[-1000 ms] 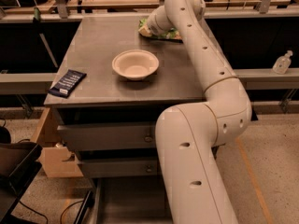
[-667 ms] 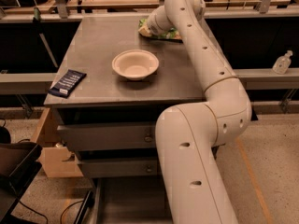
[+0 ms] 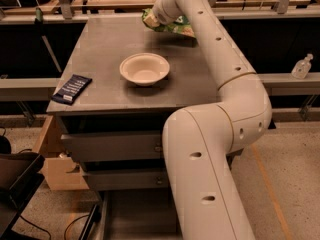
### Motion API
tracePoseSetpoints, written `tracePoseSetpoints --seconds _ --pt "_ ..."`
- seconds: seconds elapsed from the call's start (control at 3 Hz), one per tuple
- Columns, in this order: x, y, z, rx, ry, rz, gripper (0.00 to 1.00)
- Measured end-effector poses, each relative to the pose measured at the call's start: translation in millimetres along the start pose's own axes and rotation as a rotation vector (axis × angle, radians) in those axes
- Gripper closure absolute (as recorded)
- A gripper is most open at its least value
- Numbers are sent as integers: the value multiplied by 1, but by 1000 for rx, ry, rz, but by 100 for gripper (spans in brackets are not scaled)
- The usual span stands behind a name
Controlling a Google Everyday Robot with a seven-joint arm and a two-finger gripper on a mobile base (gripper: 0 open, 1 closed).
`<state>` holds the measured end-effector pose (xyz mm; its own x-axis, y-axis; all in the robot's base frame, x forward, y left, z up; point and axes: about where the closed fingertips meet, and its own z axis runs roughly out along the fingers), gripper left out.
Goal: Place green rice chip bag into bottom drawer
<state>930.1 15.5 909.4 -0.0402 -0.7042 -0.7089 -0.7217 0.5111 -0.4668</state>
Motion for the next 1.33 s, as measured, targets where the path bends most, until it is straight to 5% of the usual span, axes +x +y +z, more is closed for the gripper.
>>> tracePoseSetpoints --seconds 0.67,1.33 --pt "-50 -26 -94 90 38 -63 100" --pt "-102 -61 -284 354 -124 6 100"
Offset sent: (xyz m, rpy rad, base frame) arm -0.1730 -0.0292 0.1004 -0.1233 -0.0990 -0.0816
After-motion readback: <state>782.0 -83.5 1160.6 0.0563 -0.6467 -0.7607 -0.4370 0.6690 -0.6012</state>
